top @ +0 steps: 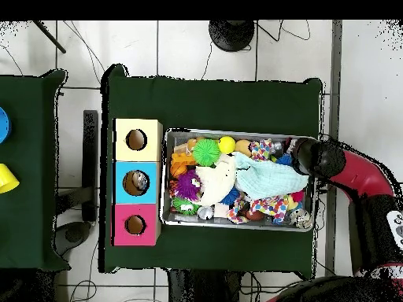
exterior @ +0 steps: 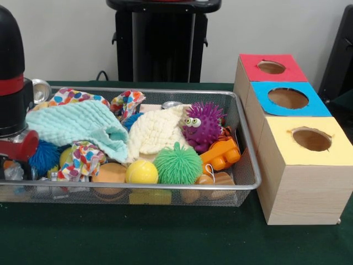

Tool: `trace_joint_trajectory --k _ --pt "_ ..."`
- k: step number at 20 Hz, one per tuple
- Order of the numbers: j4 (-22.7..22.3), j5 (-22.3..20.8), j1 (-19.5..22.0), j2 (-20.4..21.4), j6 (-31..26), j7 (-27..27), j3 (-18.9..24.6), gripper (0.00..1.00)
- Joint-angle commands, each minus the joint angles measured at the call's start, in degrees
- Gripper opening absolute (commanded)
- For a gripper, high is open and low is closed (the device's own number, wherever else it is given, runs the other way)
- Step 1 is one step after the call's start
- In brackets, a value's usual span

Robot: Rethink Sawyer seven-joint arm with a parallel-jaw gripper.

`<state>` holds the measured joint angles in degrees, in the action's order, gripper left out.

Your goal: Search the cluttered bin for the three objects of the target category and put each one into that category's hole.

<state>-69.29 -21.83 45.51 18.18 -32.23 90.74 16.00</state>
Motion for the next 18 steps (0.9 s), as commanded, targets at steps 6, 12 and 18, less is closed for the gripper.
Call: trace_joint_trajectory --k 6,12,18 --pt "-6.26 -0.88 -3.21 2.00 -1.37 -1.10 3.31 1.00" --pt "-8.40 -0.83 -3.38 3.51 0.40 0.32 3.24 1.00" --pt "-9.96 0.04 -2.65 3.81 2.66 1.93 4.15 1.00"
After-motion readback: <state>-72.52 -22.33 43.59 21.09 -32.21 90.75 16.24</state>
